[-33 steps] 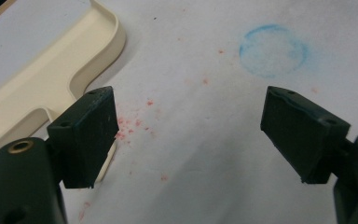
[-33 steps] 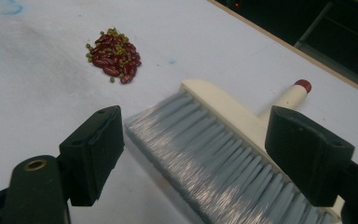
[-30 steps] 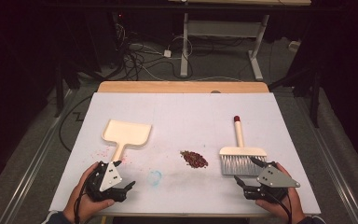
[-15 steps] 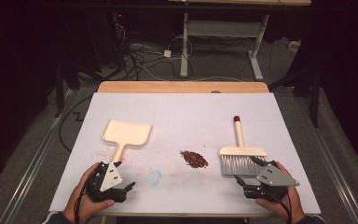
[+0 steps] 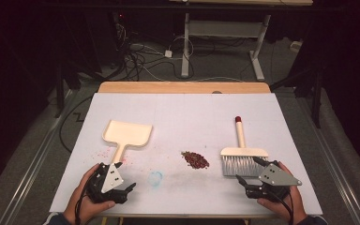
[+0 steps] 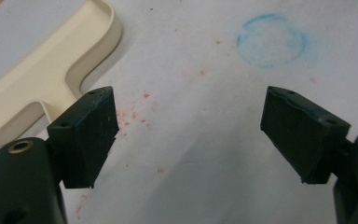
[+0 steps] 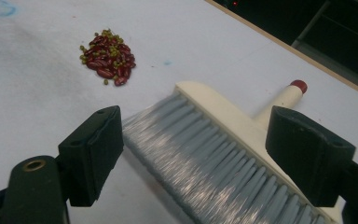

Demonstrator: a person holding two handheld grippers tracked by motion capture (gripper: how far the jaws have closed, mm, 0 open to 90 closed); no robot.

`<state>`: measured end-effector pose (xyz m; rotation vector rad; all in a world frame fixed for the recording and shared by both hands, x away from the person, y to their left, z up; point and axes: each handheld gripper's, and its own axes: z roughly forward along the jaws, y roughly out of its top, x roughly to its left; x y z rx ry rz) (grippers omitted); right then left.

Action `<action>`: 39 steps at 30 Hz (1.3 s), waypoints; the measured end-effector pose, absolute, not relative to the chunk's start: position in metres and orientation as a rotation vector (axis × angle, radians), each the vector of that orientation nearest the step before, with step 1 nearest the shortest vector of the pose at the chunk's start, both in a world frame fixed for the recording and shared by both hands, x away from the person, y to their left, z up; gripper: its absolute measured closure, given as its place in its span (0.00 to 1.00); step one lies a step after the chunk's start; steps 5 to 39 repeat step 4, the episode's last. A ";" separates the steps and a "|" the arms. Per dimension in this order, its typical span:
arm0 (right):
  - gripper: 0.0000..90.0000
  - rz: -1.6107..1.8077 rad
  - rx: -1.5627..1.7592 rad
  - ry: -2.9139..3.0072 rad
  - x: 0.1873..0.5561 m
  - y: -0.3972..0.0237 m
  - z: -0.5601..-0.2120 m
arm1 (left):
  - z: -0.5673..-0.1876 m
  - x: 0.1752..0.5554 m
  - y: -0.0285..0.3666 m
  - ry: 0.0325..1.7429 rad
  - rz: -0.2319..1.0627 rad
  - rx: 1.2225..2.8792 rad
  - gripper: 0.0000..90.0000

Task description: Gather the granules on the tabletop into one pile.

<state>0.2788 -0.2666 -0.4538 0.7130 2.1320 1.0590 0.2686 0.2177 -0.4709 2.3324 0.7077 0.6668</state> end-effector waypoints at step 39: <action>0.21 1.070 0.715 2.120 0.278 -0.268 -0.452 | -0.469 0.268 0.219 0.714 0.677 2.327 0.20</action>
